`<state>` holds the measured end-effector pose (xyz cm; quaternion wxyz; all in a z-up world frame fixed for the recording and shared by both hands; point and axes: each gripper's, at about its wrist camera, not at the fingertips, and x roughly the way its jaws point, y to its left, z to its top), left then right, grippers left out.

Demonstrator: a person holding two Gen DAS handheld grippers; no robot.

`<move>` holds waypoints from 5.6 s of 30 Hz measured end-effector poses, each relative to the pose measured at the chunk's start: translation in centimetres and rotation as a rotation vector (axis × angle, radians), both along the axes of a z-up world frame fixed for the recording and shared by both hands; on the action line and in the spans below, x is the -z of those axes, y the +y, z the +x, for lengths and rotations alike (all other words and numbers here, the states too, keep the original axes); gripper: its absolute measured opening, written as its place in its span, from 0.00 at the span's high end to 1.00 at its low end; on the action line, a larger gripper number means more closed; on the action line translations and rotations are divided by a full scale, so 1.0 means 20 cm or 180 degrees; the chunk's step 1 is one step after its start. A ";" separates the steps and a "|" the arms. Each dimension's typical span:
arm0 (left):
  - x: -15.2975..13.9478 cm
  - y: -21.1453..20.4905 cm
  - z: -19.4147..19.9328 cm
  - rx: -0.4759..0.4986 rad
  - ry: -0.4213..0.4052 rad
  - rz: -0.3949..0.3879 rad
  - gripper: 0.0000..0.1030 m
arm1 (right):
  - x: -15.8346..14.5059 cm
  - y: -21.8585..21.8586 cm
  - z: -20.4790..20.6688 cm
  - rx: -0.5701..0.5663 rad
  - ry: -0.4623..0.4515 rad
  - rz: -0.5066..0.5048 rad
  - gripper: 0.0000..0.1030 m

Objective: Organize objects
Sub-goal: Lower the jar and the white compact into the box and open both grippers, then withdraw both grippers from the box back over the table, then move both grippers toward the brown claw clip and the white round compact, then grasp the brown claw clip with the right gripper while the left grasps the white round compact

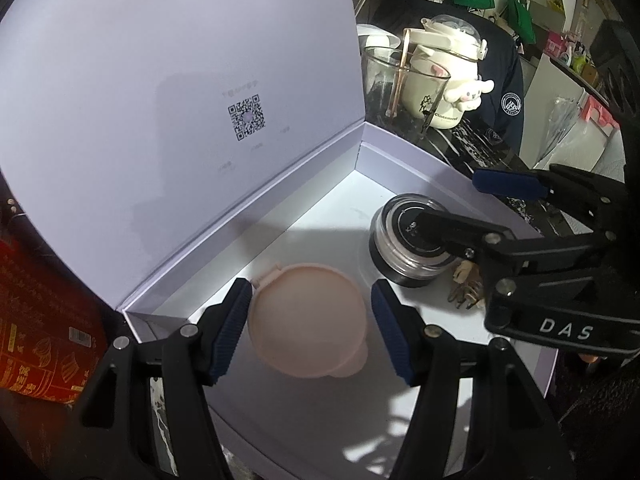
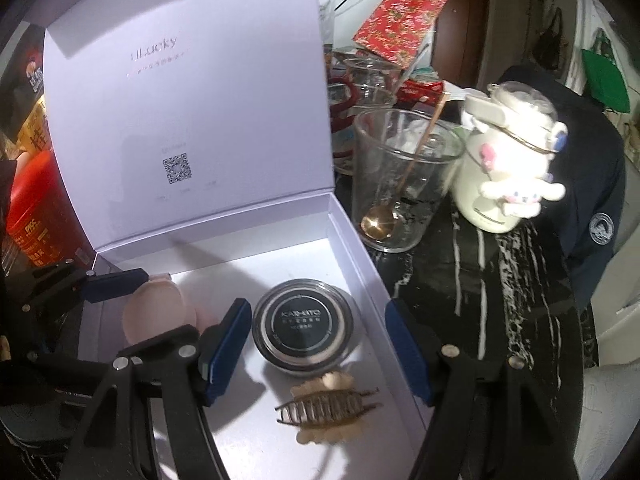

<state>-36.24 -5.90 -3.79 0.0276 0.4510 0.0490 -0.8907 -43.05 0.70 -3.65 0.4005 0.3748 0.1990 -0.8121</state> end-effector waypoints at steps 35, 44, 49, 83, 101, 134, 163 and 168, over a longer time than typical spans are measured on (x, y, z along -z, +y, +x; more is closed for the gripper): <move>-0.53 0.09 0.50 -0.0133 0.0548 -0.0198 0.17 | -0.52 0.39 0.47 0.0123 0.0455 -0.0111 0.19; -0.62 0.12 0.64 -0.0164 0.0619 -0.0262 0.16 | -0.57 0.48 0.60 0.0097 0.0489 -0.0120 0.19; -0.66 0.14 0.73 -0.0186 0.0652 -0.0287 0.15 | -0.59 0.53 0.67 0.0094 0.0495 -0.0129 0.19; -0.62 0.29 1.19 -0.0162 0.0660 -0.0306 0.12 | -0.49 0.82 1.07 0.0105 0.0390 -0.0164 0.19; -0.41 0.29 1.32 -0.0180 0.0443 -0.0193 0.12 | -0.28 0.86 1.21 0.0093 0.0212 -0.0139 0.19; 0.03 0.08 1.48 -0.0378 -0.0068 0.0010 0.12 | 0.16 0.56 1.44 -0.0654 -0.0116 0.0043 0.19; 0.13 0.04 1.35 -0.0254 -0.0231 0.0099 0.12 | 0.18 0.64 1.31 -0.0719 -0.0227 -0.0040 0.55; 0.13 0.10 1.29 -0.0158 -0.0172 0.0070 0.12 | 0.19 0.76 1.25 -0.0502 -0.0250 -0.0075 0.55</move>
